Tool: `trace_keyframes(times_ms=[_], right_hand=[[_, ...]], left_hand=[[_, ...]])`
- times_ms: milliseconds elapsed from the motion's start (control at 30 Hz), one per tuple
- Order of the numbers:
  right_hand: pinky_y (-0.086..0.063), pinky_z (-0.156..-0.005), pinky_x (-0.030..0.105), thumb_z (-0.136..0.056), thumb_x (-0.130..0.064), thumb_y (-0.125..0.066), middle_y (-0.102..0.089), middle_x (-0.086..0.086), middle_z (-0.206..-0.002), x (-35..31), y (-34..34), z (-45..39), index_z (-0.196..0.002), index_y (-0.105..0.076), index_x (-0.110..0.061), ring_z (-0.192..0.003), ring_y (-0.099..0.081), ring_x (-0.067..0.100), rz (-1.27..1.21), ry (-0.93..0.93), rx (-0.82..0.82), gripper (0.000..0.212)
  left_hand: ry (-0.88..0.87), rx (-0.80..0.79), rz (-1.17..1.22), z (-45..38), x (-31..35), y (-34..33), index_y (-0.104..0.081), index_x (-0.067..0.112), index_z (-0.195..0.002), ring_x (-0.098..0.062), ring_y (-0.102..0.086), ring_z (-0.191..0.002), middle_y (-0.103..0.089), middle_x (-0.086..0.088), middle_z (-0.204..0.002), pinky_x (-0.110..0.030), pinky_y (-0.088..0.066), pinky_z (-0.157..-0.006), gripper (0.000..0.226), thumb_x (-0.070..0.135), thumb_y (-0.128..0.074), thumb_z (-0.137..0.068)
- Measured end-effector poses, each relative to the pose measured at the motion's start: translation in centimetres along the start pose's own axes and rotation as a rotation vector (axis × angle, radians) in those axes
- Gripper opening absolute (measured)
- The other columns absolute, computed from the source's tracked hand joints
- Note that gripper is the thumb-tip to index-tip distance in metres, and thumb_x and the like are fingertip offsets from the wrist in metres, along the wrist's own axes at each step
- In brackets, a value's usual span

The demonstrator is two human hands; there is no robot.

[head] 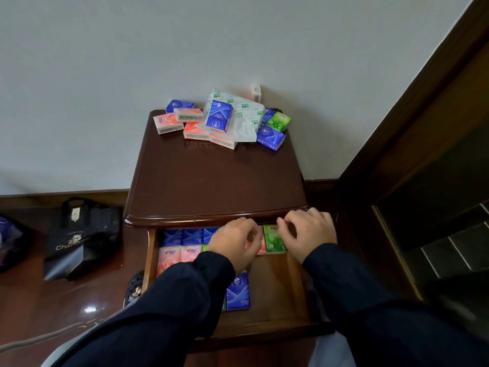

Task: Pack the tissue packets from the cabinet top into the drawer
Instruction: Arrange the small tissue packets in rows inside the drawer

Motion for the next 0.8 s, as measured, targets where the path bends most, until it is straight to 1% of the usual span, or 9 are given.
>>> trace_keyframes(times_ms=[100, 133, 167, 233, 300, 467, 600, 700, 800], right_hand=[[-0.046, -0.076, 0.038, -0.094, -0.035, -0.055, -0.060, -0.004, -0.092, -0.3, 1.6, -4.0, -0.091, -0.063, -0.023, -0.087, -0.057, 0.020, -0.224, -0.013, 0.060, 0.015], [-0.048, -0.081, 0.038, -0.093, -0.030, -0.059, -0.058, -0.002, -0.102, -0.6, 1.7, -5.3, -0.101, -0.063, -0.021, -0.094, -0.057, 0.020, -0.308, -0.029, 0.063, 0.012], [-0.049, -0.087, 0.038, -0.091, -0.025, -0.063, -0.055, 0.000, -0.111, -0.9, 1.6, -6.5, -0.110, -0.062, -0.019, -0.100, -0.057, 0.020, -0.383, -0.055, 0.059, 0.019], [-0.046, -0.100, 0.038, -0.088, -0.016, -0.068, -0.049, 0.005, -0.127, -1.1, 0.9, -8.8, -0.124, -0.058, -0.015, -0.113, -0.055, 0.023, -0.484, -0.117, 0.039, 0.037], [-0.039, -0.110, 0.038, -0.086, -0.014, -0.069, -0.041, 0.007, -0.139, -1.1, -0.2, -11.0, -0.133, -0.054, -0.015, -0.127, -0.048, 0.025, -0.481, -0.180, -0.003, 0.049], [-0.036, -0.114, 0.038, -0.088, -0.018, -0.069, -0.027, 0.007, -0.153, 0.2, -2.6, -15.7, -0.150, -0.039, -0.023, -0.135, -0.039, 0.030, -0.440, -0.288, -0.066, 0.069], [-0.041, -0.109, 0.041, -0.094, -0.030, -0.062, -0.020, 0.003, -0.160, 0.5, -4.1, -18.4, -0.154, -0.034, -0.031, -0.136, -0.039, 0.030, -0.294, -0.295, -0.111, 0.067], [-0.046, -0.097, 0.043, -0.093, -0.039, -0.060, -0.031, 0.003, -0.153, 0.7, -4.3, -18.2, -0.147, -0.042, -0.031, -0.127, -0.046, 0.031, -0.131, -0.337, -0.068, 0.057], [-0.047, -0.090, 0.041, -0.088, -0.048, -0.063, -0.043, 0.003, -0.142, 1.0, -3.5, -16.8, -0.132, -0.049, -0.031, -0.114, -0.049, 0.030, -0.028, -0.328, -0.006, 0.049]], left_hand=[[0.006, 0.233, 0.096, -1.9, -0.2, 4.2, -0.059, 0.028, -0.090, -0.010, -0.054, -0.080, -0.054, 0.011, -0.086, -0.031, -0.049, -0.076, 0.007, 0.021, -0.059, -0.092], [0.037, 0.290, 0.108, -2.6, -0.6, 5.2, -0.060, 0.025, -0.094, -0.013, -0.054, -0.084, -0.055, 0.009, -0.090, -0.032, -0.048, -0.079, 0.009, 0.017, -0.061, -0.091], [0.090, 0.324, 0.099, -3.4, -1.2, 5.9, -0.061, 0.023, -0.100, -0.017, -0.054, -0.089, -0.056, 0.005, -0.095, -0.035, -0.047, -0.083, 0.014, 0.015, -0.062, -0.089], [0.276, 0.288, 0.003, -4.8, -2.7, 6.0, -0.058, 0.025, -0.116, -0.025, -0.051, -0.102, -0.053, 0.000, -0.111, -0.040, -0.044, -0.090, 0.029, 0.022, -0.067, -0.089], [0.429, 0.193, -0.097, -5.5, -4.1, 5.4, -0.052, 0.030, -0.128, -0.028, -0.045, -0.114, -0.045, -0.001, -0.125, -0.040, -0.040, -0.093, 0.044, 0.037, -0.070, -0.087], [0.447, 0.129, -0.116, -6.4, -5.5, 4.4, -0.045, 0.040, -0.134, -0.025, -0.039, -0.121, -0.036, 0.005, -0.133, -0.039, -0.034, -0.096, 0.056, 0.046, -0.071, -0.085], [0.446, 0.141, -0.086, -6.6, -5.6, 4.4, -0.043, 0.041, -0.134, -0.023, -0.038, -0.121, -0.035, 0.008, -0.133, -0.037, -0.030, -0.093, 0.058, 0.044, -0.072, -0.084], [0.444, 0.153, -0.055, -6.6, -5.6, 4.3, -0.044, 0.039, -0.133, -0.021, -0.037, -0.121, -0.036, 0.008, -0.132, -0.033, -0.024, -0.088, 0.057, 0.042, -0.073, -0.084], [0.446, 0.156, -0.047, -6.5, -5.6, 4.4, -0.044, 0.038, -0.132, -0.021, -0.037, -0.121, -0.036, 0.008, -0.133, -0.032, -0.023, -0.088, 0.056, 0.042, -0.073, -0.084]])
Point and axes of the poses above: each hand's wrist, its own z-axis away from the middle knuckle, its own y-axis out of the back of the hand, x = y × z, the point moved 8 cm from there along -z, towards the middle knuckle
